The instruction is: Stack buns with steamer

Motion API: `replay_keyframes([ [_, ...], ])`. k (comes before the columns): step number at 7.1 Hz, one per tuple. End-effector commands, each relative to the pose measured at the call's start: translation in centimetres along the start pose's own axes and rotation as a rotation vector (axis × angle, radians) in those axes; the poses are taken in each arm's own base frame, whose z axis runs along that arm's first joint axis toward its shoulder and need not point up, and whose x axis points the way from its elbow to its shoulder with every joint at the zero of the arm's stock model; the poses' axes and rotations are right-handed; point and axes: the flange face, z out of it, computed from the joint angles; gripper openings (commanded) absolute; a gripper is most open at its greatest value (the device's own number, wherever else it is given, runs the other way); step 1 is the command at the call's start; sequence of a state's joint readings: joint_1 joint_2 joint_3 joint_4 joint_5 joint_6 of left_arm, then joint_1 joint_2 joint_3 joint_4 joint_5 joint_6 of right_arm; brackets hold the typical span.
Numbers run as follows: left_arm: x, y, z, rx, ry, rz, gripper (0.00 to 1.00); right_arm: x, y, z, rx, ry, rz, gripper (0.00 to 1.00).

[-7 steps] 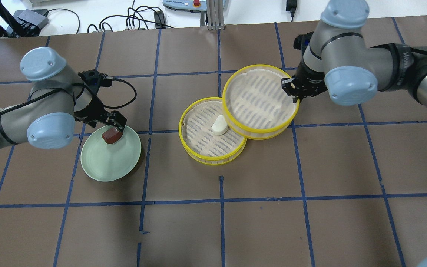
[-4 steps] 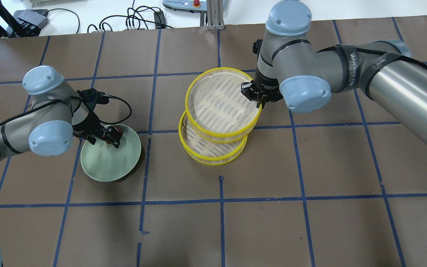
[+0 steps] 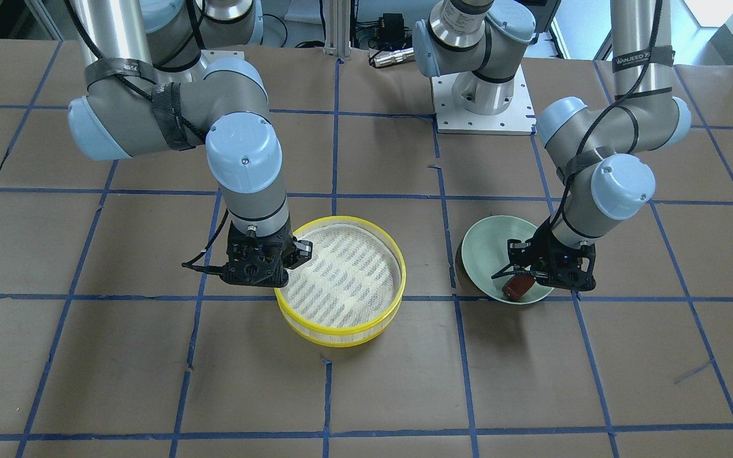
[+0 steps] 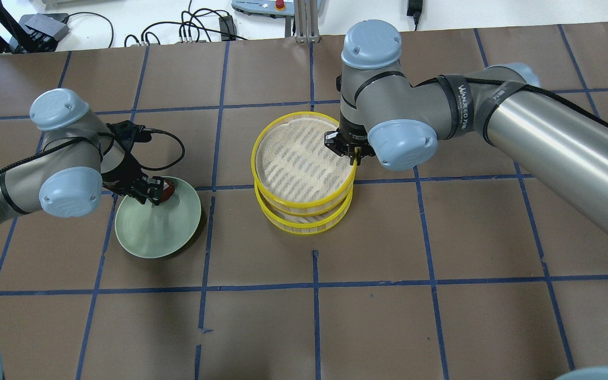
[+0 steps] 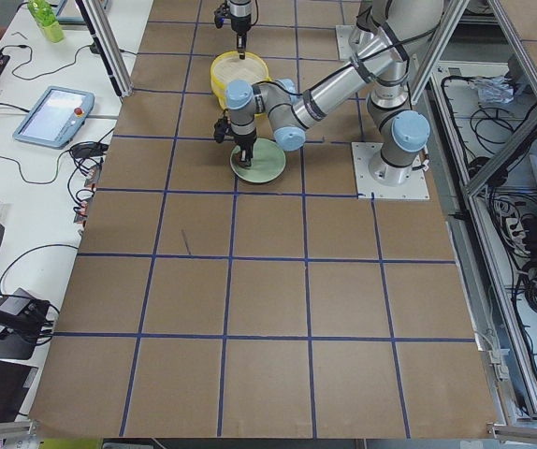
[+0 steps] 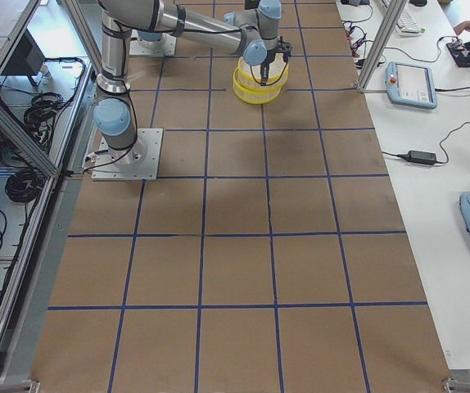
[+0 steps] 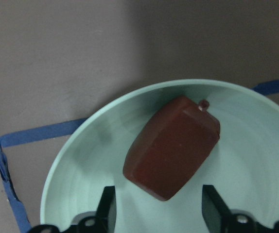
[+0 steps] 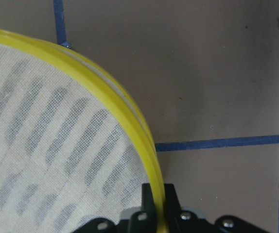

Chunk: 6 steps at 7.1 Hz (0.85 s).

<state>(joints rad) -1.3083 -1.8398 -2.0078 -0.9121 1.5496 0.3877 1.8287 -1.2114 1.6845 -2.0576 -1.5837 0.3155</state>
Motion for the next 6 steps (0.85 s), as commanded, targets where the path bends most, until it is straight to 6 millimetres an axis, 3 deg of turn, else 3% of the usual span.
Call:
replay_keyframes([
  [1,0.7,-0.6,-4.3,0.077,-0.024,-0.004,0.0,-0.1,0.1,0.4,-0.015,0.004,0.005,0.07],
  [2,1.8,-0.3,-5.9,0.104,-0.003,0.007,0.0,-0.1,0.2,0.3,-0.014,0.002,0.007,0.08],
  [3,4.6,0.3,-7.9,0.114,0.018,-0.041,0.0,-0.3,0.3,0.3,-0.014,0.002,0.004,0.08],
  [4,9.9,0.3,-10.2,0.14,0.06,-0.077,0.0,-0.8,0.7,0.4,-0.015,0.003,-0.007,0.09],
  [6,23.4,-0.5,-16.6,0.192,0.138,-0.165,0.0,-1.2,1.0,0.5,-0.019,0.005,-0.022,0.12],
])
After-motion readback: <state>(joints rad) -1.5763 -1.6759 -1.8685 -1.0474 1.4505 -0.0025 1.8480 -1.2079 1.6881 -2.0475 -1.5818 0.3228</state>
